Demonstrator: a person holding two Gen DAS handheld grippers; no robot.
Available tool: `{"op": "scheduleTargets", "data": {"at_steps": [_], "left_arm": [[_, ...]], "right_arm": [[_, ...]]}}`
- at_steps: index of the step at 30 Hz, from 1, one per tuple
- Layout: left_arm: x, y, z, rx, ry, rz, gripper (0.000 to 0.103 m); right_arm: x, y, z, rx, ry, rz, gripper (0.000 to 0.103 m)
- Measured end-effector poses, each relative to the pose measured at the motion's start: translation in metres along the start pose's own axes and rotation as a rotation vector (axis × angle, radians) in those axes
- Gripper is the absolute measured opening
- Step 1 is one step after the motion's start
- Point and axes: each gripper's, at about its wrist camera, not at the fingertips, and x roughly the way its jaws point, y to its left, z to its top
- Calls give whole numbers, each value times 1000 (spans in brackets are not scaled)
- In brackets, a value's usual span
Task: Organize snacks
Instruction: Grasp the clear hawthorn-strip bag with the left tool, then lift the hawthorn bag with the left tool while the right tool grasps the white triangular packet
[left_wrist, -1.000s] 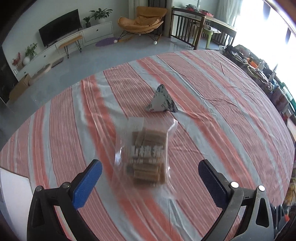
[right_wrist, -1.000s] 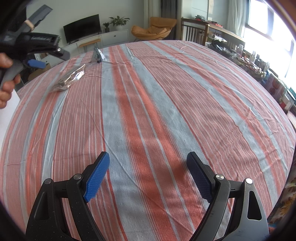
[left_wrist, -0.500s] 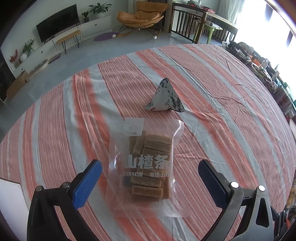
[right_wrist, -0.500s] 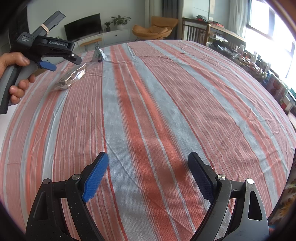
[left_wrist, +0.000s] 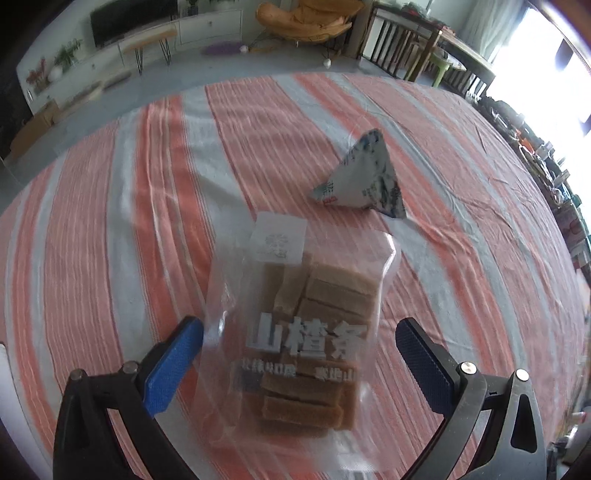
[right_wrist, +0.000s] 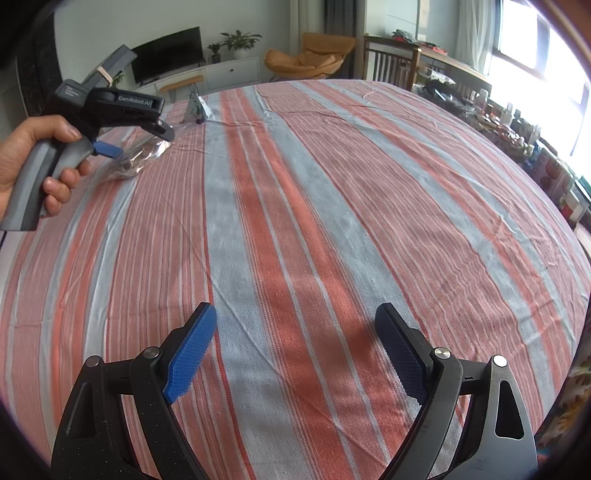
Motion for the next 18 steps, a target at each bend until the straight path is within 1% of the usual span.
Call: {"op": "scheduleTargets", "data": {"at_steps": [2, 6, 7, 8, 9, 10, 11, 12, 15, 18], "left_arm": [[3, -4, -1, 19, -5, 26, 103], [6, -19, -7, 97, -11, 100, 102], [3, -18, -8, 84, -28, 98, 93], [-2, -16, -10, 67, -59, 104, 76], [-6, -14, -11, 55, -67, 95, 71], [-9, -13, -13, 50, -68, 90, 60], [-13, -13, -16, 46, -67, 93, 54], [-16, -12, -20, 39, -61, 106, 53], [-29, -4, -43, -23, -61, 136, 53], [-51, 1, -84, -72, -67, 210, 53]], "right_arm": [[0, 1, 0, -2, 1, 1, 90], [0, 1, 2, -5, 2, 3, 91], [0, 1, 2, -5, 2, 3, 91], [0, 1, 2, -5, 2, 3, 91], [0, 2, 2, -5, 2, 3, 91], [0, 1, 1, -5, 2, 3, 91], [0, 1, 1, -5, 2, 3, 91], [0, 1, 1, -5, 2, 2, 91], [0, 1, 1, -4, 2, 3, 91], [0, 1, 1, -4, 2, 3, 91]]}}
